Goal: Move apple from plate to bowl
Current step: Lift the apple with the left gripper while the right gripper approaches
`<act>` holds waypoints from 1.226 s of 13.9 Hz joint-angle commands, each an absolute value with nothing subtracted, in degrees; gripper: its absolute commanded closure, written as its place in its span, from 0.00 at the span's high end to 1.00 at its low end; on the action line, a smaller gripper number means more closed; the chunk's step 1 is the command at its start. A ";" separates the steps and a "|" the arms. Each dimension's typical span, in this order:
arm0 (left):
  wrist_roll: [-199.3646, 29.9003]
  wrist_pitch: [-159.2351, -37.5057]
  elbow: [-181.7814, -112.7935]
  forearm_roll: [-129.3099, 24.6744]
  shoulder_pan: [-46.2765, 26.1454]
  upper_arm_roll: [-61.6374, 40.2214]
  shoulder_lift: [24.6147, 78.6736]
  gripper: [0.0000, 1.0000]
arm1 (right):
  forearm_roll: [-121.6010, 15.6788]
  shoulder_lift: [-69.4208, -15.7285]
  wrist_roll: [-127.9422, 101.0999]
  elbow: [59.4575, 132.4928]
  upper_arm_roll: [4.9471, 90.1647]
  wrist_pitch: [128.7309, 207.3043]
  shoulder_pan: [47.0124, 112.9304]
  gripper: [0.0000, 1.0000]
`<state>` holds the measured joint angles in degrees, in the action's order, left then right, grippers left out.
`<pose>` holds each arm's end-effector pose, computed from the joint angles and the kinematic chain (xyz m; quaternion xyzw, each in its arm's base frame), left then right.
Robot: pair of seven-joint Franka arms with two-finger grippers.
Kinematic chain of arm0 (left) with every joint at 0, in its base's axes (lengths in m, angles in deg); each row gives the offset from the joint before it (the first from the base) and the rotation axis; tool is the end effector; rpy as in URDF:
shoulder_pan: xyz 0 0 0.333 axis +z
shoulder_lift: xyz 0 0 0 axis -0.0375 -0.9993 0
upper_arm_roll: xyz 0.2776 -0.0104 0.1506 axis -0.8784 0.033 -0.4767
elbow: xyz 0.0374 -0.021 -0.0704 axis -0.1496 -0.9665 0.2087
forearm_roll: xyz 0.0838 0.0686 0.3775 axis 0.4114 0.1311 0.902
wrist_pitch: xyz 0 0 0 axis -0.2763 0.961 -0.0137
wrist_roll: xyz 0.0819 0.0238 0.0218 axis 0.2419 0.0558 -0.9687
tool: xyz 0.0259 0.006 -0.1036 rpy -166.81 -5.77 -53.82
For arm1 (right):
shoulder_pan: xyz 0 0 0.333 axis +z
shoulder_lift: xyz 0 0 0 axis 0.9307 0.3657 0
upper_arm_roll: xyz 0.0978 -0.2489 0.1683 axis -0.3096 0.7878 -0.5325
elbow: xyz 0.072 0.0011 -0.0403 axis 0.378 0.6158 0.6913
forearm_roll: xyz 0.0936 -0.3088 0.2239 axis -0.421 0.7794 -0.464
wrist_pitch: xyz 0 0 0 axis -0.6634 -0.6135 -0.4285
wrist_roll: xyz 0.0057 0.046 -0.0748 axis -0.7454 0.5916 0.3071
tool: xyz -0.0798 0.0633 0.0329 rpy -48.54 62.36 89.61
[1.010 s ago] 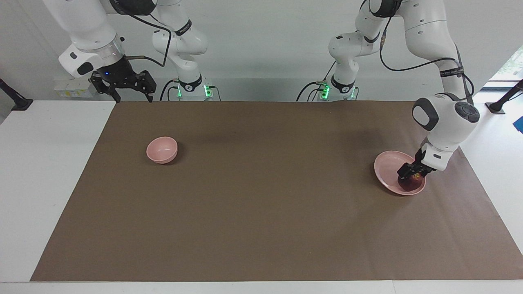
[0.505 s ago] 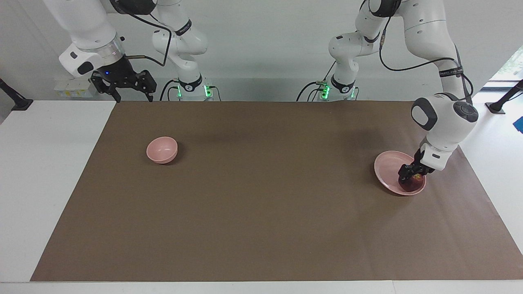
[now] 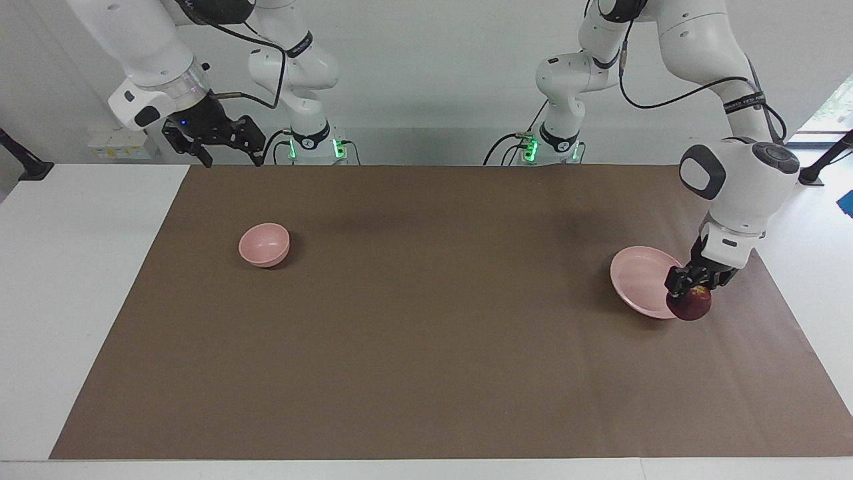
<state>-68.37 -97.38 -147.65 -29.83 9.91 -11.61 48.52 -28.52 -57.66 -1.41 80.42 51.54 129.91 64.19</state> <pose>0.6287 0.0629 0.4042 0.9898 0.0571 0.1293 0.0150 0.5348 0.0023 0.6252 -0.9948 0.0380 0.0793 0.0515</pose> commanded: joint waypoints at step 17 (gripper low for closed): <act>-68.06 -76.53 -144.00 -71.89 7.34 3.21 58.62 0.00 | -75.44 -51.76 44.13 93.99 51.33 147.95 66.78 1.00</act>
